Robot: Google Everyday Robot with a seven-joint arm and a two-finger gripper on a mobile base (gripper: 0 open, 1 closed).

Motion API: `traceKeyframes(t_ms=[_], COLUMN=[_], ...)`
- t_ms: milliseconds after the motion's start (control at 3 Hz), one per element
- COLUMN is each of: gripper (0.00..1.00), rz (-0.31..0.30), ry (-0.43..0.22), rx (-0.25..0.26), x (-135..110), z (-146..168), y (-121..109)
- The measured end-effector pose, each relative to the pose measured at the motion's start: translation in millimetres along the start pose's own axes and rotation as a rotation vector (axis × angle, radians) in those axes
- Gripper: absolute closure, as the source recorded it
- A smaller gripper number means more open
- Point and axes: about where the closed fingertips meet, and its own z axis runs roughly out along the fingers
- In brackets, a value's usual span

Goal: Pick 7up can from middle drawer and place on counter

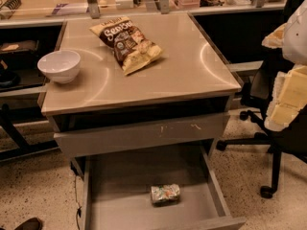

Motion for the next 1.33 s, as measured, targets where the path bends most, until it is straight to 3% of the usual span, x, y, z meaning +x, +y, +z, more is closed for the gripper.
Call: traceKeyframes(t_ms=[333, 667, 1333], gripper=[0.0, 0.0, 0.0], rz=[0.0, -0.017, -0.025], ry=[-0.001, -0.018, -0.059], rx=[0.003, -0.025, -0.175], x=[-0.4, -4.4, -20.6], z=[-0.2, 21.0, 86.2], y=[-0.1, 6.3, 33.3])
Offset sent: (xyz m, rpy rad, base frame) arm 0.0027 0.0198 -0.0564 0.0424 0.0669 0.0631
